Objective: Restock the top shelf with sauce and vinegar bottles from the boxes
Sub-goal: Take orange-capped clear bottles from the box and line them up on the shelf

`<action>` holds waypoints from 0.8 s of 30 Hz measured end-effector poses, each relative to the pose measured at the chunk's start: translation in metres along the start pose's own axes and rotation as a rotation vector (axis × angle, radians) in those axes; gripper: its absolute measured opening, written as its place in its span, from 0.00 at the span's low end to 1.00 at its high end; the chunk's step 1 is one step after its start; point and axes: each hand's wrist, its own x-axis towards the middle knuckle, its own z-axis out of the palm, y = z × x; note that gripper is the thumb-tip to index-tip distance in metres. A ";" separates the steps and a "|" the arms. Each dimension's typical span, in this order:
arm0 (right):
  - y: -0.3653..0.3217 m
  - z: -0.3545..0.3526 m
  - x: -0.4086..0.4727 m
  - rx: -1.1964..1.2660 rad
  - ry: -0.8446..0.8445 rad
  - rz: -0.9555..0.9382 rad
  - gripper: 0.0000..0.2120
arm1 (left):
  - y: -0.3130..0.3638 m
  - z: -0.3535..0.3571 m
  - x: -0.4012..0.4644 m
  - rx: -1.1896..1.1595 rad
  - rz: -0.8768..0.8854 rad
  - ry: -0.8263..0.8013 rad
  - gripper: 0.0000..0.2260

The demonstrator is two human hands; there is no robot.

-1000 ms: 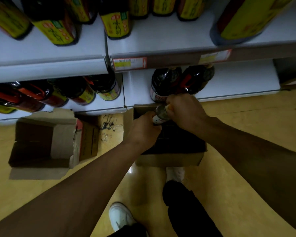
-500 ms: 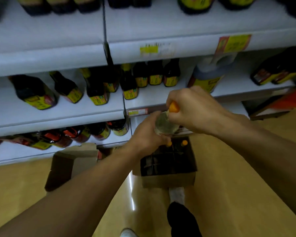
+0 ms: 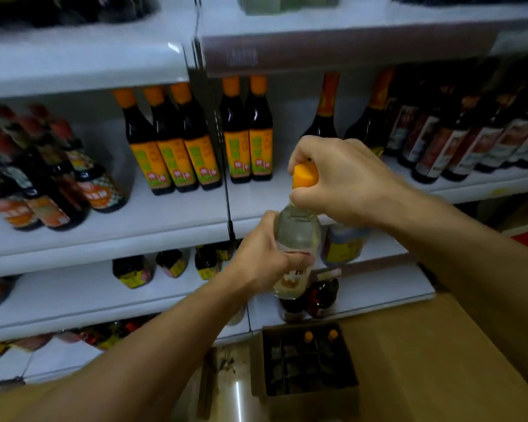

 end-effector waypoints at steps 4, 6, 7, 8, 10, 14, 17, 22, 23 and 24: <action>-0.023 -0.047 0.011 0.029 0.071 -0.037 0.13 | 0.051 -0.022 -0.003 -0.007 0.062 0.045 0.30; -0.032 -0.068 0.018 0.048 0.108 -0.043 0.14 | 0.074 -0.034 -0.004 -0.011 0.098 0.055 0.30; -0.036 -0.080 0.022 0.060 0.123 -0.042 0.15 | 0.086 -0.041 -0.004 -0.012 0.115 0.049 0.29; -0.040 -0.091 0.026 0.073 0.135 -0.036 0.16 | 0.099 -0.047 -0.004 -0.013 0.132 0.049 0.27; -0.048 -0.116 0.034 0.100 0.179 -0.040 0.18 | 0.127 -0.061 -0.003 -0.003 0.176 0.056 0.25; -0.060 -0.156 0.052 0.154 0.270 -0.059 0.23 | 0.173 -0.081 0.001 0.004 0.227 0.085 0.24; -0.067 -0.183 0.067 0.214 0.329 -0.087 0.26 | 0.207 -0.095 0.003 -0.004 0.272 0.105 0.24; -0.070 -0.226 0.089 0.323 0.411 -0.136 0.30 | 0.256 -0.109 0.009 -0.005 0.356 0.131 0.19; -0.069 -0.235 0.094 0.341 0.435 -0.155 0.31 | 0.267 -0.112 0.011 -0.009 0.384 0.136 0.18; -0.068 -0.242 0.098 0.360 0.458 -0.168 0.32 | 0.275 -0.113 0.013 -0.024 0.404 0.140 0.17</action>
